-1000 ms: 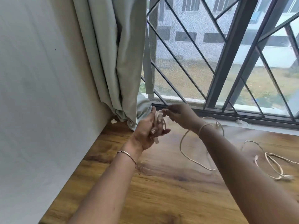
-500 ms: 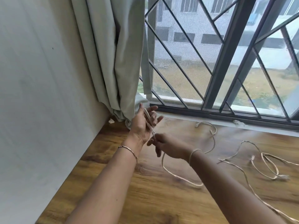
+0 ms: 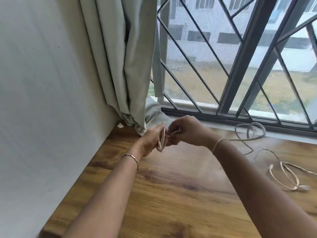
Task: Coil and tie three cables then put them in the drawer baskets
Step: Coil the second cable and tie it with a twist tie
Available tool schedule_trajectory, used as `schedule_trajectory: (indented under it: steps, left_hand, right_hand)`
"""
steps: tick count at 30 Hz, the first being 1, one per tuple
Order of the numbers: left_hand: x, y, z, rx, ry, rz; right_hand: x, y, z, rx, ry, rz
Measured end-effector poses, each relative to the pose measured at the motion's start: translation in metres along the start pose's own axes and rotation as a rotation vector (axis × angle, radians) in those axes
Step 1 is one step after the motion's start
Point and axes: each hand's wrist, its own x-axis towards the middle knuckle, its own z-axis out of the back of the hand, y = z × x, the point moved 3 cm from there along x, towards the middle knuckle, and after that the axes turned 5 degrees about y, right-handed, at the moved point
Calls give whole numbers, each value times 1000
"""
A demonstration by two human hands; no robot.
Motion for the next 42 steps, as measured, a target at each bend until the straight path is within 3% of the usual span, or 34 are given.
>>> schedule_trajectory:
  steps: [8,15,21,23,28,33,39,42]
  left_hand:
    - [-4,6,-7,40,241,41]
    - [-5,-3,-15,-59,265,-48]
    - [-3,-10,-22,-328,249,-146]
    - [-1,-15,-22,-385,206,-179]
    - [4,-26,-8,-454,53,-230]
    - [10,-20,5,-372,-54,-238]
    - [12,-8,12,-113,-122,-134]
    - [12,2,7,-12,-51,-40]
  right_hand:
    - [16,-7,16,224,-58,88]
    - [15,-23,14,468,-172,14]
    - [3,-25,-18,724,-195,-117]
    - [-1,-24,-29,674,-146,-173]
    - [-6,-22,-59,500,166,-279]
    - [-9,-4,-47,188,348,-193]
    - [-7,5,-11,-33,217,-52]
    - [-2,4,9,-158,85,3]
